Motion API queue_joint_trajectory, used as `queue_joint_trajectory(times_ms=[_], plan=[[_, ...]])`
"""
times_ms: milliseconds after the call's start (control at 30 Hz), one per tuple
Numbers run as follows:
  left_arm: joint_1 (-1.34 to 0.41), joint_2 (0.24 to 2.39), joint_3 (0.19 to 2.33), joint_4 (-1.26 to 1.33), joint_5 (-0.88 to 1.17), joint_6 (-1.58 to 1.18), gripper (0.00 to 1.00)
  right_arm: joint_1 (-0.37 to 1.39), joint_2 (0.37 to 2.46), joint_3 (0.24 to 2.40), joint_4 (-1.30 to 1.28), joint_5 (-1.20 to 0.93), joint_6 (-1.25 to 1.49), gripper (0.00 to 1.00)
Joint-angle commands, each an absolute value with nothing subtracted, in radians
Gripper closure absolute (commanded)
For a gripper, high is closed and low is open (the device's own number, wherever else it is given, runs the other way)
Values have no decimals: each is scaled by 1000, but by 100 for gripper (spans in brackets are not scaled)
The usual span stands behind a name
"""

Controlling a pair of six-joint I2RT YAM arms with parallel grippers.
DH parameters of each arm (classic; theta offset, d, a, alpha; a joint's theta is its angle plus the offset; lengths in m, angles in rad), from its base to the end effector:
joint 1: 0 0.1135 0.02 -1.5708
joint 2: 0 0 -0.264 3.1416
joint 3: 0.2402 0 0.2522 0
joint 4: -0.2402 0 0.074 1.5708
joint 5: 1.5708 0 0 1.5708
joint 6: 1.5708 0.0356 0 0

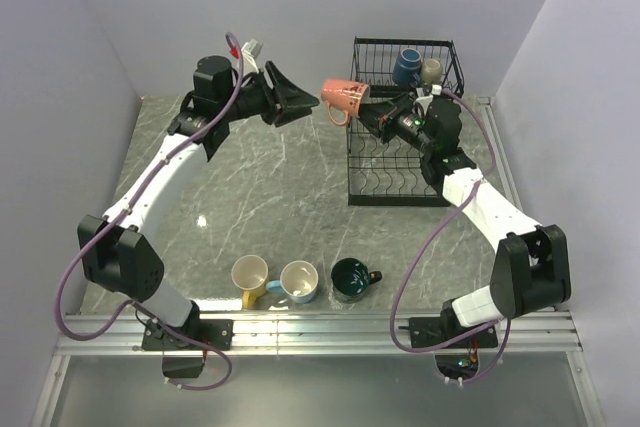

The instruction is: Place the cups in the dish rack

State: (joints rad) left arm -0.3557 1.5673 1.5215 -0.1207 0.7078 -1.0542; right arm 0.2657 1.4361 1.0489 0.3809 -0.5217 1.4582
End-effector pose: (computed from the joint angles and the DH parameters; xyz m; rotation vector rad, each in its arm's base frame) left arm 0.3352 -0.1492 0.4095 -0.0927 1.9995 -1.5849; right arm 0.3223 0.1061 0.3375 0.6209 1.7723 1.6847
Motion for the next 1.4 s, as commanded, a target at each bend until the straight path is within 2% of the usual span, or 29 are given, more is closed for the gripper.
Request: queue_joint_trajectory(times_ms=[0, 167, 500, 533, 633, 667, 733, 767, 933, 1067, 1100, 1167, 1200, 1300, 1367], plan=[[-360, 1528, 1488, -124, 709, -1015, 44, 267, 1433, 1115, 512, -515, 1498, 100], [-367, 1548, 1471, -54, 739, -1061, 46, 290, 1463, 1121, 572, -518, 1546, 100], [-419, 1637, 1585, -48, 736, -1062, 49, 347, 1493, 1128, 595, -512, 1562, 100], [-419, 1637, 1583, -49, 732, -1060, 51, 348, 1493, 1127, 595, -515, 1559, 100], [-420, 1631, 1580, -46, 732, -1060, 66, 350, 1483, 1118, 594, -505, 1559, 100], [-420, 1628, 1578, -38, 735, -1060, 79, 351, 1486, 1115, 597, -502, 1560, 100], [-420, 1623, 1571, -23, 747, -1066, 89, 353, 1489, 1103, 618, -492, 1577, 100], [-420, 1621, 1566, -11, 755, -1078, 98, 354, 1493, 1100, 627, -489, 1581, 100], [-433, 1612, 1560, 69, 799, -1094, 100, 364, 1511, 1094, 672, -486, 1606, 100], [-431, 1611, 1606, -38, 793, -1000, 99, 364, 1503, 1104, 638, -515, 1565, 100], [-431, 1606, 1626, -64, 787, -974, 100, 357, 1500, 1112, 599, -523, 1525, 84], [-428, 1591, 1637, -124, 770, -919, 100, 351, 1480, 1121, 534, -547, 1474, 60], [-426, 1586, 1632, -135, 772, -908, 100, 339, 1468, 1121, 464, -555, 1415, 43], [-420, 1568, 1615, -156, 781, -877, 100, 293, 1416, 1092, 318, -580, 1300, 31], [-419, 1557, 1605, -156, 791, -865, 100, 255, 1361, 1059, 258, -592, 1249, 30]])
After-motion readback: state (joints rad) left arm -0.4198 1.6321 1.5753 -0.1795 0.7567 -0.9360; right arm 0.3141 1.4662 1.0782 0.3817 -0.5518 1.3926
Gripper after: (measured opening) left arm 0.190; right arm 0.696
